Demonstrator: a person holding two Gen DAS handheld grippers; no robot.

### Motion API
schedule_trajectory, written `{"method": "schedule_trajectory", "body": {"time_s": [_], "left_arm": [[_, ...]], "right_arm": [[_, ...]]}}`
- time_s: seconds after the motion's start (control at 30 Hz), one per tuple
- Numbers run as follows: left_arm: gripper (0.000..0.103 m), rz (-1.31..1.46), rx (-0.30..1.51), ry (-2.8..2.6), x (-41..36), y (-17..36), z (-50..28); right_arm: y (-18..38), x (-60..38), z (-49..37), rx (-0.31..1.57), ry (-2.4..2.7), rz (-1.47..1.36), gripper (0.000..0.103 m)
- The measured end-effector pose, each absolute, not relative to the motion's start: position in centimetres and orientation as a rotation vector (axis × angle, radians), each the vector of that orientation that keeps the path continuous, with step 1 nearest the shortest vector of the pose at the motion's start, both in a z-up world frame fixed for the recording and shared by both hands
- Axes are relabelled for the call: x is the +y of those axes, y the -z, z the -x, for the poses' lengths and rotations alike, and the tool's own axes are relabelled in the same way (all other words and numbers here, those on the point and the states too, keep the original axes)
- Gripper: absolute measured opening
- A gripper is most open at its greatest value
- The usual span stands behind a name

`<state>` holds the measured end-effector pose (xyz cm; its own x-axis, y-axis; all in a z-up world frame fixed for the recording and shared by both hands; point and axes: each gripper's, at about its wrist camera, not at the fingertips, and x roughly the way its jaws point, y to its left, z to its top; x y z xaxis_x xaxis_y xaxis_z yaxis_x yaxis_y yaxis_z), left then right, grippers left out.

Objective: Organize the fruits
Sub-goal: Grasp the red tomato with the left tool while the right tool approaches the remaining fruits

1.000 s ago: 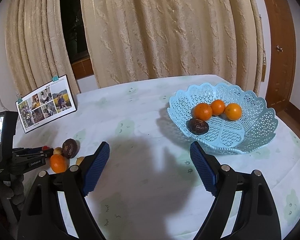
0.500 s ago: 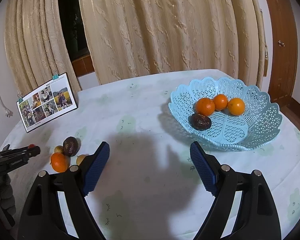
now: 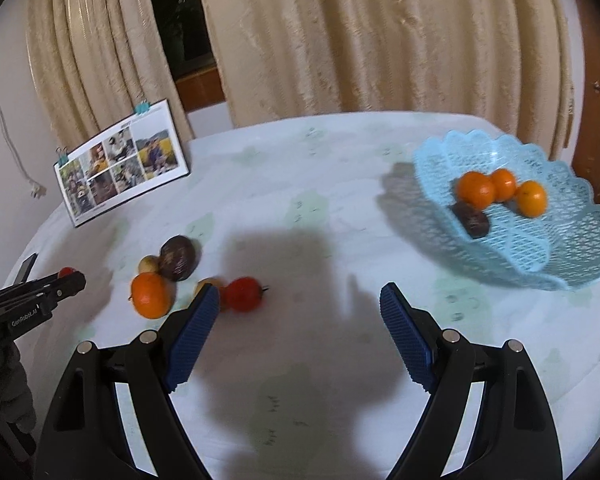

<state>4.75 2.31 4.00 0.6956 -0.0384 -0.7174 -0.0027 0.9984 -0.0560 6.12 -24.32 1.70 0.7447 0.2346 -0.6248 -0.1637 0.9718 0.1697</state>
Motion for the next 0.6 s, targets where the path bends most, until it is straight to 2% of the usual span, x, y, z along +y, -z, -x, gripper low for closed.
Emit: {"method": "schedule_trajectory", "body": {"time_s": [0.23, 0.37, 0.6], "left_arm": [[0.031, 0.059, 0.802, 0.034, 2.2, -4.0, -4.6], [0.031, 0.061, 0.799, 0.038, 2.2, -4.1, -4.5], [0.031, 0.060, 0.803, 0.044, 1.9, -4.0, -4.5]], "right_arm": [[-1.4, -21.8, -7.6, 0.753, -0.272, -0.076, 0.082], [-0.8, -20.4, -8.7, 0.796, -0.261, -0.025, 0.063], [-0.3, -19.9, -9.5, 0.824, -0.286, -0.040, 0.058]]}}
